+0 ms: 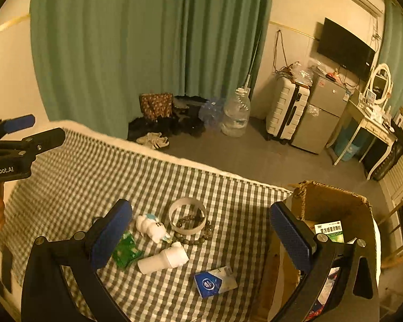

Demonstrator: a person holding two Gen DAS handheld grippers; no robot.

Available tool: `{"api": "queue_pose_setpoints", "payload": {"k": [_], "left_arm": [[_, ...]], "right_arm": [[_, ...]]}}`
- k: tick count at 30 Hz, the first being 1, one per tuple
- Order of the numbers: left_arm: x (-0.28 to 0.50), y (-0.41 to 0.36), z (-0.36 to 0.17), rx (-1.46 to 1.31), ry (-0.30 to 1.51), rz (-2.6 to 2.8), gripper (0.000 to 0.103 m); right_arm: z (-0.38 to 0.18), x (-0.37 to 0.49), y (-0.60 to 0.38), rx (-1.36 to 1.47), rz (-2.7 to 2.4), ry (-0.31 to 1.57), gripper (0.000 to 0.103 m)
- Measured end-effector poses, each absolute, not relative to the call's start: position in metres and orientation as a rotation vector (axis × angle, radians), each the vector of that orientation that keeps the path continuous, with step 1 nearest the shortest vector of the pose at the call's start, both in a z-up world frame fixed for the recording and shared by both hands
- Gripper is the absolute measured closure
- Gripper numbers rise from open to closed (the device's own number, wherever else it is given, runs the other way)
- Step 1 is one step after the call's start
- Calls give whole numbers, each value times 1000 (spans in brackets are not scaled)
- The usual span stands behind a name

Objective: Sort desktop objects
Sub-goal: 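Move both grippers back over the checked bed, then grasp the blue Vinda tissue packet with the right gripper while the left gripper closes empty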

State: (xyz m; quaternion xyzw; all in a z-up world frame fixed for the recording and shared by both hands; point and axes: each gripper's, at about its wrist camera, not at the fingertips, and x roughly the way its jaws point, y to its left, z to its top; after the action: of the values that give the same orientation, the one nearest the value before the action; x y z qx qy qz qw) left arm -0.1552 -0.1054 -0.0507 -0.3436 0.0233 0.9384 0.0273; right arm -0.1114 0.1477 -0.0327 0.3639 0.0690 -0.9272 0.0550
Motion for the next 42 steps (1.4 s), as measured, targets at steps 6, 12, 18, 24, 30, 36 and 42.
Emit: {"api": "queue_pose_setpoints", "payload": {"k": [6,12,18,24,30,36,42], "left_arm": [[-166,-123,-93,-1218,47,2884,0],[-161,-133,-133,-1298,137,2861,0],[-163,-137,-179,-1450,133,2756,0],[-166,-140,-211,-1531,140,2694,0],[-166,-137,-228,-1537,164,2697,0],[-168,-127,-254,-1544,184,2661,0],[-169,-123,-278,-1602,159,2630,0]], "right_arm": [[-70,-115,145,1149,-2753,277,0],[-103,-121,164,1237,-2760,278,0],[-146,-128,185,1342,-2676,211,0],[-175,-121,166,1347,-2541,346,0],[-203,-123,168,1463,-2492,309,0],[-233,-125,179,1606,-2446,280,0],[-258,-126,183,1734,-2381,281,0]]}}
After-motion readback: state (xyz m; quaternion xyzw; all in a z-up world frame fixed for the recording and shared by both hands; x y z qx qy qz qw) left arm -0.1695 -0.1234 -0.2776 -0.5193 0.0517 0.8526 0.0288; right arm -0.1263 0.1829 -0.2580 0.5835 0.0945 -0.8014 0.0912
